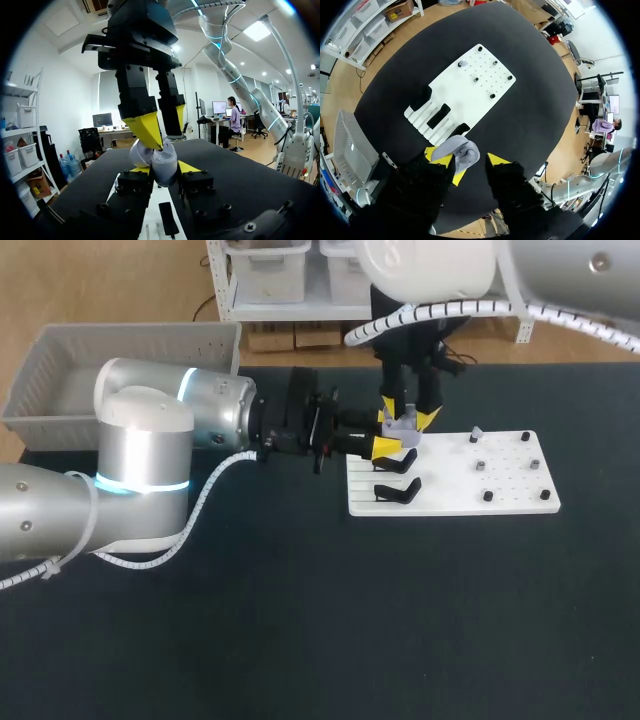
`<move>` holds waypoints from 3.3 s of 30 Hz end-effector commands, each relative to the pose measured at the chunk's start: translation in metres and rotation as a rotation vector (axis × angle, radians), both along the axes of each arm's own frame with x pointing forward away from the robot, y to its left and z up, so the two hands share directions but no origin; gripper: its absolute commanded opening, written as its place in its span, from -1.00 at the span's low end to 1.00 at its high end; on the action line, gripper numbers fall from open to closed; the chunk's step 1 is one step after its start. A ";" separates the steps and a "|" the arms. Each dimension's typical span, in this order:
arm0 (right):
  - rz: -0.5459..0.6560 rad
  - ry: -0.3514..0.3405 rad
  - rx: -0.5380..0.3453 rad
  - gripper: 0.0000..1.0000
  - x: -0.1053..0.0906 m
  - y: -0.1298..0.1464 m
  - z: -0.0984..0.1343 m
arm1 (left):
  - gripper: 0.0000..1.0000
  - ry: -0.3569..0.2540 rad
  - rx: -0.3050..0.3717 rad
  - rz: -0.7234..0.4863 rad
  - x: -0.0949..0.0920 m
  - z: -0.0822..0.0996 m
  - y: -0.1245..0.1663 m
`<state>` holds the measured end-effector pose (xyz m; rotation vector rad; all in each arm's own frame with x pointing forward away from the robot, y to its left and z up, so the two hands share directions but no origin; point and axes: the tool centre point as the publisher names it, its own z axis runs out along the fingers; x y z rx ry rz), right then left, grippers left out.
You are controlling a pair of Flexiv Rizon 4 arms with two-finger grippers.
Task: Pick up each earbud case from the left stands, insert the matching earbuds, close the lid, and place the case in the box.
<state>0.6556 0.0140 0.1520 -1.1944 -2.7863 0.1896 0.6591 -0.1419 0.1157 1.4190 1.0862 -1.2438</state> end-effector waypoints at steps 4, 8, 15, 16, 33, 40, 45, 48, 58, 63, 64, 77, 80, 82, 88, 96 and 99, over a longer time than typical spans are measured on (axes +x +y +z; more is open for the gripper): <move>0.015 -0.029 0.089 1.00 -0.016 -0.007 0.015 | -1.00 -0.003 -0.002 0.001 -0.003 0.000 0.000; 0.099 -0.085 0.170 0.94 -0.031 -0.014 0.024 | -1.00 -0.003 -0.002 0.001 -0.003 0.000 0.000; 0.251 -0.271 0.122 1.00 -0.037 -0.051 0.024 | -1.00 -0.003 -0.002 0.001 -0.003 0.000 0.000; 0.245 -0.282 0.114 1.00 -0.035 -0.057 0.023 | -1.00 -0.003 -0.002 0.001 -0.003 0.000 0.000; 0.149 -0.332 0.147 1.00 0.022 -0.125 0.004 | -1.00 -0.003 -0.002 0.001 -0.003 0.000 0.000; 0.174 -0.279 0.057 1.00 0.055 -0.133 -0.025 | -1.00 -0.003 -0.002 0.001 -0.003 0.000 0.000; 0.182 -0.243 0.044 1.00 0.067 -0.137 -0.041 | -1.00 -0.003 -0.002 0.001 -0.003 0.000 0.000; 0.181 -0.240 0.081 1.00 0.069 -0.137 -0.044 | -1.00 -0.003 -0.002 0.001 -0.003 0.000 0.000; 0.181 -0.240 0.081 1.00 0.069 -0.137 -0.044 | -1.00 -0.003 -0.002 0.001 -0.003 0.000 0.000; 0.181 -0.240 0.081 1.00 0.069 -0.137 -0.044 | -1.00 -0.003 -0.002 0.001 -0.003 0.000 0.000; 0.181 -0.240 0.081 1.00 0.069 -0.137 -0.044 | -1.00 -0.003 -0.002 0.001 -0.003 0.000 0.000; 0.422 -0.371 0.229 1.00 0.082 -0.136 -0.058 | -1.00 -0.003 -0.002 0.001 -0.003 0.000 0.000; 0.487 -0.388 0.200 1.00 0.084 -0.132 -0.063 | -1.00 -0.003 -0.002 0.001 -0.003 0.000 0.000; 0.536 -0.403 0.191 1.00 0.087 -0.130 -0.067 | -1.00 -0.003 -0.002 0.001 -0.003 0.000 0.000; 0.619 -0.376 0.153 1.00 0.092 -0.130 -0.084 | -1.00 -0.003 -0.002 0.001 -0.003 0.000 0.000; 0.636 -0.330 0.175 0.69 0.096 -0.132 -0.102 | -1.00 -0.003 -0.002 0.001 -0.003 0.000 0.000; 0.651 -0.323 0.179 0.27 0.097 -0.128 -0.104 | -1.00 -0.003 -0.002 0.001 -0.003 0.000 0.000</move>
